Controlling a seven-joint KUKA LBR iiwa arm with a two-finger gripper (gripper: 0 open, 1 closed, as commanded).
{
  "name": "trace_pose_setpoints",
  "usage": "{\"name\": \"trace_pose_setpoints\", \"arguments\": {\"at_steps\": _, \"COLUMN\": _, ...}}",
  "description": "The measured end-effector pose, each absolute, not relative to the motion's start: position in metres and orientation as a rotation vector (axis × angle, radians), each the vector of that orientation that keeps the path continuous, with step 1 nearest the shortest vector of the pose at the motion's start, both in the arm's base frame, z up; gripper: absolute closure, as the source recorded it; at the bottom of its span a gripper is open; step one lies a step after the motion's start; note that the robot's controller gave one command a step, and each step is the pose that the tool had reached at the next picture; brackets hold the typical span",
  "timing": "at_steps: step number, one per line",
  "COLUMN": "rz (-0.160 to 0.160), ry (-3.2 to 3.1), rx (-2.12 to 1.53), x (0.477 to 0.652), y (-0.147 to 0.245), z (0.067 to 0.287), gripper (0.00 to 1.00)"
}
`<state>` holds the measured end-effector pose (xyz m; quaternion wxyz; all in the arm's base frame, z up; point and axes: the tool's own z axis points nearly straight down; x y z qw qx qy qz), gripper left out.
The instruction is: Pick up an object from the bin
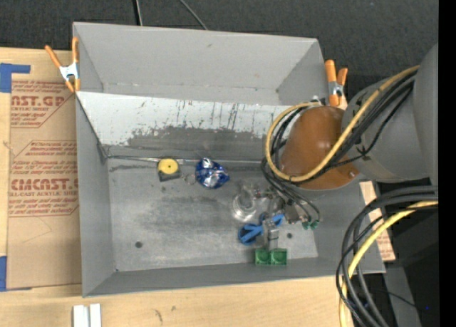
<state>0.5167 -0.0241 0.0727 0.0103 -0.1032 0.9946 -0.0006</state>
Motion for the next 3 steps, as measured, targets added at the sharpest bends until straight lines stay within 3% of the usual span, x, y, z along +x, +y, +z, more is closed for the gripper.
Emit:
{"name": "trace_pose_setpoints", "arguments": {"at_steps": 1, "rz": -0.002, "ry": 3.104, "rx": -0.325, "x": 0.518, "y": -0.024, "z": 0.076, "gripper": 1.0}}
{"name": "trace_pose_setpoints", "arguments": {"at_steps": 2, "rz": -0.003, "ry": 3.116, "rx": -0.317, "x": 0.545, "y": -0.043, "z": 0.174, "gripper": 1.0}}
{"name": "trace_pose_setpoints", "arguments": {"at_steps": 3, "rz": -0.004, "ry": 3.111, "rx": -0.34, "x": 0.554, "y": -0.053, "z": 0.282, "gripper": 1.0}}
